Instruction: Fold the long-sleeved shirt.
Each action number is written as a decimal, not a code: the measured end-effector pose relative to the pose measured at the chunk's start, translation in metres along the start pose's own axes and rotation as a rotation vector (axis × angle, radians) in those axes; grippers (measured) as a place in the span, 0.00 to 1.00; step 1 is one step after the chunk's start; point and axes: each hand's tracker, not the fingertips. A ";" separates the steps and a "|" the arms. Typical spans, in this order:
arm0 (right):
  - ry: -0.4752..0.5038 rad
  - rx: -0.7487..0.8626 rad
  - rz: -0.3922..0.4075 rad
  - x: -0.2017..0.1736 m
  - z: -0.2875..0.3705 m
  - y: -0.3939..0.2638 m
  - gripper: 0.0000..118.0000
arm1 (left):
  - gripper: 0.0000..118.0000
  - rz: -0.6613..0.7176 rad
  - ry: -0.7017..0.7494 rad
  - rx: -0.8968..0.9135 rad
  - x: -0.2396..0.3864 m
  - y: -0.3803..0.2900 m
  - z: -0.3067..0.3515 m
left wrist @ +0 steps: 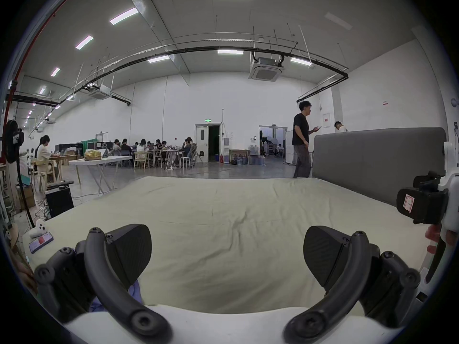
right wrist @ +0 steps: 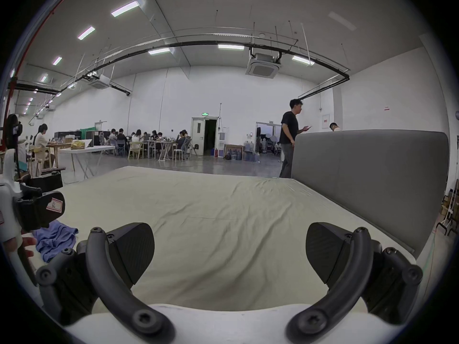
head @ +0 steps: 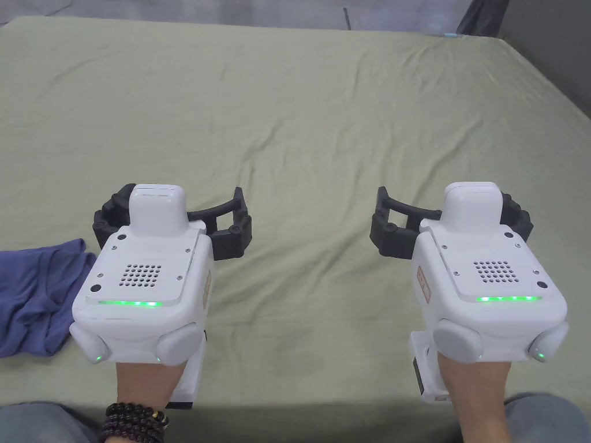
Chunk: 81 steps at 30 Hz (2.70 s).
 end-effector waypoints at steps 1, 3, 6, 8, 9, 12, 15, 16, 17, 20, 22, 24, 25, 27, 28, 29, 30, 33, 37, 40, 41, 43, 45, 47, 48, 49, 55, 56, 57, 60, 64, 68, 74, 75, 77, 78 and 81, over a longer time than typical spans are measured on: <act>-0.003 -0.003 0.002 0.000 0.000 0.000 1.00 | 1.00 -0.001 -0.002 -0.002 0.000 0.001 0.000; 0.002 -0.011 0.004 -0.001 -0.002 -0.001 1.00 | 1.00 -0.005 0.003 0.003 0.000 0.001 0.000; 0.015 -0.025 0.003 -0.002 -0.002 0.000 1.00 | 1.00 -0.006 -0.001 -0.003 0.000 0.002 -0.001; 0.014 -0.016 0.006 -0.003 -0.003 0.000 1.00 | 1.00 -0.009 0.003 -0.004 0.000 0.002 -0.001; 0.017 -0.020 0.011 -0.004 -0.003 0.000 1.00 | 1.00 -0.009 0.001 -0.004 -0.001 0.002 -0.002; 0.011 -0.029 0.029 -0.007 -0.004 0.000 1.00 | 1.00 -0.013 0.000 -0.012 0.000 0.002 -0.002; 0.001 -0.052 0.018 -0.009 -0.007 0.001 1.00 | 1.00 -0.008 -0.005 -0.009 0.000 0.002 -0.002; -0.007 -0.058 0.016 -0.011 -0.008 0.002 1.00 | 1.00 -0.007 -0.007 -0.011 -0.001 0.002 -0.002; -0.043 -0.071 0.008 -0.014 -0.011 0.005 1.00 | 1.00 -0.009 -0.007 -0.016 0.000 0.002 -0.003; -0.249 -0.160 0.003 -0.027 -0.019 0.014 1.00 | 1.00 -0.015 -0.004 -0.019 -0.001 0.002 -0.004; -0.314 -0.198 0.027 -0.031 -0.019 0.018 1.00 | 1.00 -0.012 -0.004 -0.020 -0.001 0.003 -0.004; -0.265 -0.226 -0.012 -0.031 -0.023 0.020 1.00 | 1.00 -0.010 -0.004 -0.021 -0.001 0.004 -0.004; -0.215 -0.243 -0.041 -0.028 -0.022 0.020 1.00 | 1.00 -0.011 -0.001 -0.022 -0.001 0.004 -0.004; -0.117 -0.247 -0.097 -0.024 -0.017 0.022 1.00 | 1.00 -0.013 -0.001 -0.022 -0.002 0.004 -0.004; -0.084 -0.243 -0.113 -0.023 -0.015 0.022 1.00 | 1.00 -0.015 -0.001 -0.025 -0.001 0.004 -0.004; -0.087 -0.242 -0.109 -0.024 -0.015 0.023 1.00 | 1.00 -0.016 0.000 -0.028 -0.001 0.004 -0.004; -0.103 -0.233 -0.101 -0.027 -0.013 0.023 1.00 | 1.00 -0.017 0.000 -0.029 -0.001 0.004 -0.004; -0.114 -0.185 -0.076 -0.028 -0.016 0.020 1.00 | 1.00 -0.017 -0.001 -0.042 0.000 0.001 -0.004; -0.110 -0.181 -0.154 -0.024 -0.013 0.019 1.00 | 1.00 -0.025 -0.006 -0.048 0.001 0.000 -0.003; -0.037 -0.212 -0.246 -0.012 -0.014 0.025 1.00 | 1.00 -0.030 -0.004 -0.044 0.001 0.000 -0.003; 0.018 -0.209 -0.244 -0.008 -0.014 0.026 1.00 | 1.00 -0.027 -0.004 -0.043 0.001 0.000 -0.003; 0.111 -0.177 -0.228 0.000 -0.010 0.024 1.00 | 1.00 -0.021 -0.005 -0.043 0.001 0.001 -0.003; 0.068 0.002 -0.202 -0.001 0.005 0.014 1.00 | 1.00 -0.020 -0.006 -0.042 0.001 0.000 -0.003; -0.062 0.091 -0.080 -0.011 0.008 0.005 1.00 | 1.00 -0.014 -0.031 -0.024 0.000 -0.002 -0.001; -0.069 0.060 -0.011 -0.012 0.000 0.002 1.00 | 1.00 -0.018 -0.031 -0.010 0.001 -0.003 -0.001; 0.004 0.001 0.038 -0.008 -0.006 -0.002 1.00 | 1.00 -0.035 -0.018 0.015 0.002 -0.005 -0.001; 0.048 -0.081 -0.074 -0.004 -0.008 -0.017 1.00 | 1.00 -0.049 -0.013 0.018 0.003 -0.007 0.000; 0.050 -0.085 -0.066 -0.005 -0.009 -0.015 1.00 | 1.00 -0.041 -0.014 0.012 0.002 -0.007 0.000; 0.047 -0.081 -0.057 -0.006 -0.009 -0.015 1.00 | 1.00 -0.039 -0.010 0.010 0.002 -0.006 -0.001; 0.045 -0.060 -0.034 -0.007 -0.008 -0.011 1.00 | 1.00 -0.038 -0.006 0.014 0.001 -0.007 -0.001; 0.055 -0.051 -0.041 -0.006 -0.007 -0.004 1.00 | 1.00 -0.032 -0.005 0.014 -0.001 -0.007 -0.002; 0.039 -0.049 -0.046 -0.007 -0.007 -0.003 1.00 | 1.00 -0.022 -0.003 0.014 -0.002 -0.007 -0.001; 0.031 -0.040 -0.047 -0.004 -0.006 -0.001 1.00 | 1.00 -0.027 0.001 0.007 0.000 -0.007 -0.002; 0.029 -0.038 -0.045 -0.003 -0.005 -0.001 1.00 | 1.00 -0.026 0.002 0.008 0.000 -0.007 -0.002; 0.022 -0.035 -0.042 -0.002 -0.005 -0.001 1.00 | 1.00 -0.022 -0.002 0.011 0.001 -0.006 -0.001; 0.018 -0.036 -0.040 -0.001 -0.005 -0.001 1.00 | 1.00 -0.023 -0.006 0.012 0.001 -0.006 -0.001; 0.009 -0.039 -0.044 0.001 -0.005 0.000 1.00 | 1.00 -0.025 -0.011 0.011 0.003 -0.003 0.000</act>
